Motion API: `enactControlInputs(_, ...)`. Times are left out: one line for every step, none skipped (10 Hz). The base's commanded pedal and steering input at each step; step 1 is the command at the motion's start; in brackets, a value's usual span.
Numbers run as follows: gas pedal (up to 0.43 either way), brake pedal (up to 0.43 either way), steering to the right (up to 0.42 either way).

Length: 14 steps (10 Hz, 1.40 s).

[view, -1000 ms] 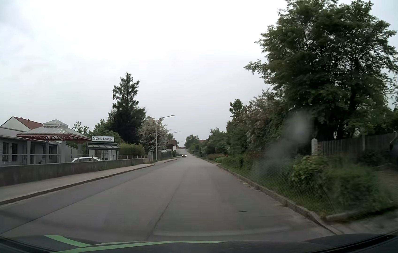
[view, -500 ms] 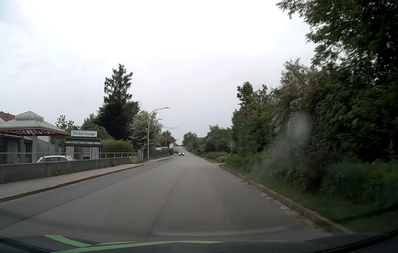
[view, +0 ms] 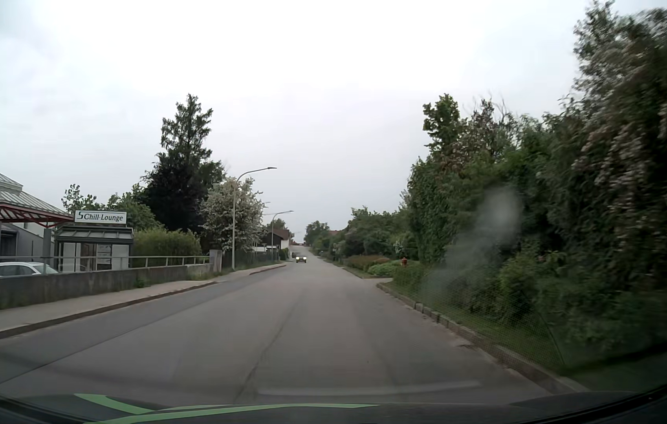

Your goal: Follow the waypoints while adhering to traffic rules and regulations

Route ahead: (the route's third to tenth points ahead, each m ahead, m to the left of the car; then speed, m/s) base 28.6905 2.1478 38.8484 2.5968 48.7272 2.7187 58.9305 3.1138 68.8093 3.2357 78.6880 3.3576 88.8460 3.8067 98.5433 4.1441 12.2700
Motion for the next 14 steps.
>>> enactControlInputs(0.087, 0.000, 0.000)
enactControlInputs(0.087, 0.000, -0.001)
enactControlInputs(0.087, 0.000, -0.001)
enactControlInputs(0.087, 0.000, -0.002)
enactControlInputs(0.087, 0.000, -0.002)
enactControlInputs(0.087, 0.000, -0.002)
enactControlInputs(0.087, 0.000, -0.003)
enactControlInputs(0.087, 0.000, -0.003)
enactControlInputs(0.087, 0.000, -0.004)
enactControlInputs(0.087, 0.000, -0.007)
enactControlInputs(0.087, 0.000, -0.007)
enactControlInputs(0.087, 0.000, -0.007)
enactControlInputs(0.087, 0.000, -0.006)
enactControlInputs(0.087, 0.000, -0.004)
